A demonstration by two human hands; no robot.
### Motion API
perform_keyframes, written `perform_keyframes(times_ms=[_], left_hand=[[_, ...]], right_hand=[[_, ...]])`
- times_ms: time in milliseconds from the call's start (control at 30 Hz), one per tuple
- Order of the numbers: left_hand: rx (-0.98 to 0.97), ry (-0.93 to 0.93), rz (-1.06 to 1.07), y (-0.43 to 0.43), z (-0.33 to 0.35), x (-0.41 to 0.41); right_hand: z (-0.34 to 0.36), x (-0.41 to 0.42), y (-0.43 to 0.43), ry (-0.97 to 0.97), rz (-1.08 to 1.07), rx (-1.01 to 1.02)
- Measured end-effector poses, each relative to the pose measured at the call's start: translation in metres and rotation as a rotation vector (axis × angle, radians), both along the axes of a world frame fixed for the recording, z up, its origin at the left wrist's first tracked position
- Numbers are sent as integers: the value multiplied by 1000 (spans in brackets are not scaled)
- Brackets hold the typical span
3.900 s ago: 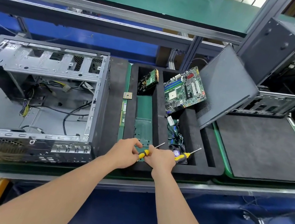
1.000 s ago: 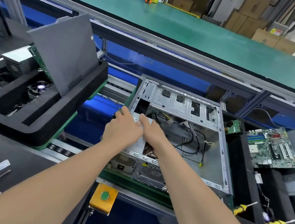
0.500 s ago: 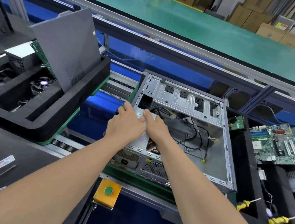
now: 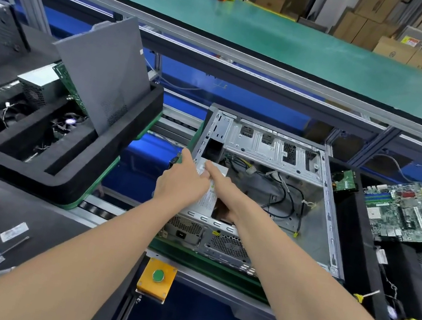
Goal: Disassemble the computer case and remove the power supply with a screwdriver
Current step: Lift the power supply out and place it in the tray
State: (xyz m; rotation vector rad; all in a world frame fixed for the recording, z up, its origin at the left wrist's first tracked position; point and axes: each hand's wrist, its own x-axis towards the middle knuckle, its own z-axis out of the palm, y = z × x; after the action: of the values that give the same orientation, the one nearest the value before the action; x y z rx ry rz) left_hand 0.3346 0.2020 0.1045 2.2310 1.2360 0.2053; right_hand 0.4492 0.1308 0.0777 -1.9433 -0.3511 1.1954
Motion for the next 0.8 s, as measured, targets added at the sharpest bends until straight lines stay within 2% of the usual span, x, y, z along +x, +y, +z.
perform_keyframes(times_ms=[233, 800], left_hand=[[11, 6, 25, -1, 1, 2], [41, -21, 13, 0, -3, 2]], right_hand=[[-2, 3, 4, 18, -53, 82], [2, 2, 4, -128, -160, 151]])
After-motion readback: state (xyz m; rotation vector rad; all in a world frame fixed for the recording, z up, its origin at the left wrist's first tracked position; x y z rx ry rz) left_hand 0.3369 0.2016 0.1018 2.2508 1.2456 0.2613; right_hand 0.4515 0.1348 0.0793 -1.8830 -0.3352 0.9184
